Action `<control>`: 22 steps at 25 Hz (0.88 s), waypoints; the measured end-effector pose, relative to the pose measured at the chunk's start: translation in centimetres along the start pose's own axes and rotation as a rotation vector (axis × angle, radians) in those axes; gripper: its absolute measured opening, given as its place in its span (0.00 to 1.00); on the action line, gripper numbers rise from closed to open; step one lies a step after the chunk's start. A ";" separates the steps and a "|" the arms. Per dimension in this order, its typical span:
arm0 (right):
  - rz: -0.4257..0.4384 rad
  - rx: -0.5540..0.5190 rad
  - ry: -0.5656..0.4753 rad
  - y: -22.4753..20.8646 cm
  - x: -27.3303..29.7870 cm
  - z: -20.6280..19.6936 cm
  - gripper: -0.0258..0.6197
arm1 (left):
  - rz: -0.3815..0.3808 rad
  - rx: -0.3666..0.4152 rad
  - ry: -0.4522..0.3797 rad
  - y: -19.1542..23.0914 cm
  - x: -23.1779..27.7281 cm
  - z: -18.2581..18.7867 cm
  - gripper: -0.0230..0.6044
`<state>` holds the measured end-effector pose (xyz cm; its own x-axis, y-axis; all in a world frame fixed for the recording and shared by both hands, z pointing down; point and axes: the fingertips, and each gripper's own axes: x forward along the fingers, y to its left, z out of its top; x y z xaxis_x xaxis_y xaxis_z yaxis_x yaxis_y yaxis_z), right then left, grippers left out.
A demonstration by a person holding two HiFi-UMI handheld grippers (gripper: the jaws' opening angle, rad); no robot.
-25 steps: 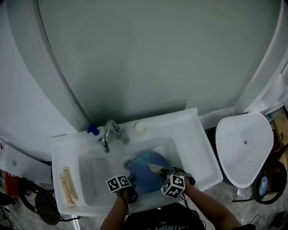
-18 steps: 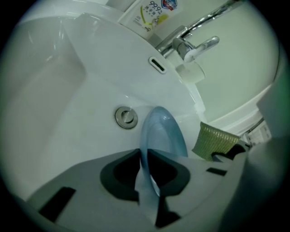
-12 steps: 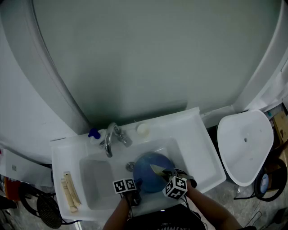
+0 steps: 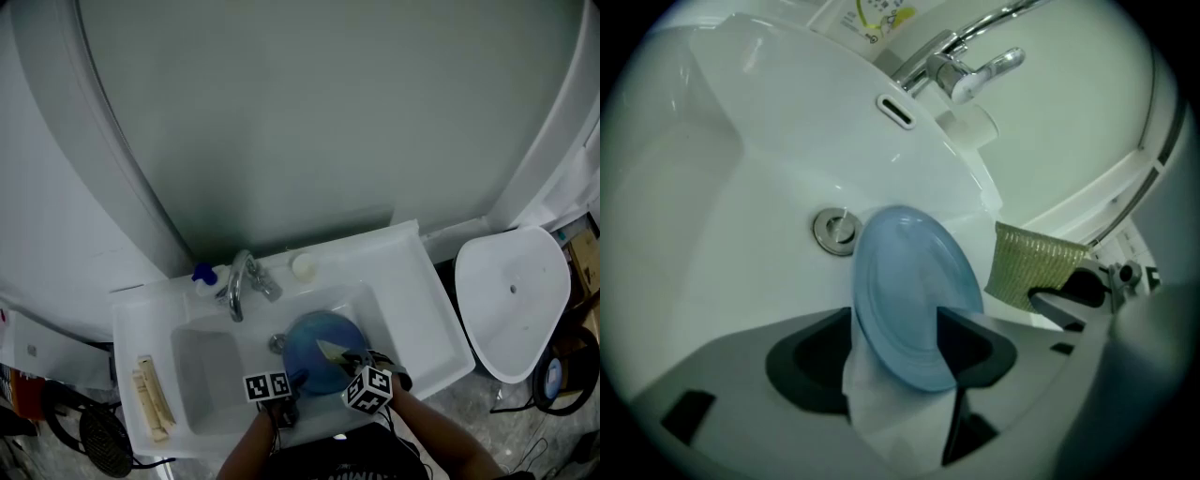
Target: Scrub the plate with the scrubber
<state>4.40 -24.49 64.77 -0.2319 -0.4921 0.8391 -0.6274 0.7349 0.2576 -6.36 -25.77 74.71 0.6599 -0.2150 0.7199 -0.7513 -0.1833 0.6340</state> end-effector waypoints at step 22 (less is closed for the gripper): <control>-0.041 0.057 -0.127 3.2 -1.4 3.8 0.15 | -0.001 0.164 -0.344 -2.5 -11.1 3.8 0.35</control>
<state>-0.12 -23.22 62.61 -0.2956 -0.5789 0.7599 -0.6786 0.6872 0.2595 -11.87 -26.54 64.07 0.6413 -0.5196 0.5646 -0.7600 -0.3284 0.5609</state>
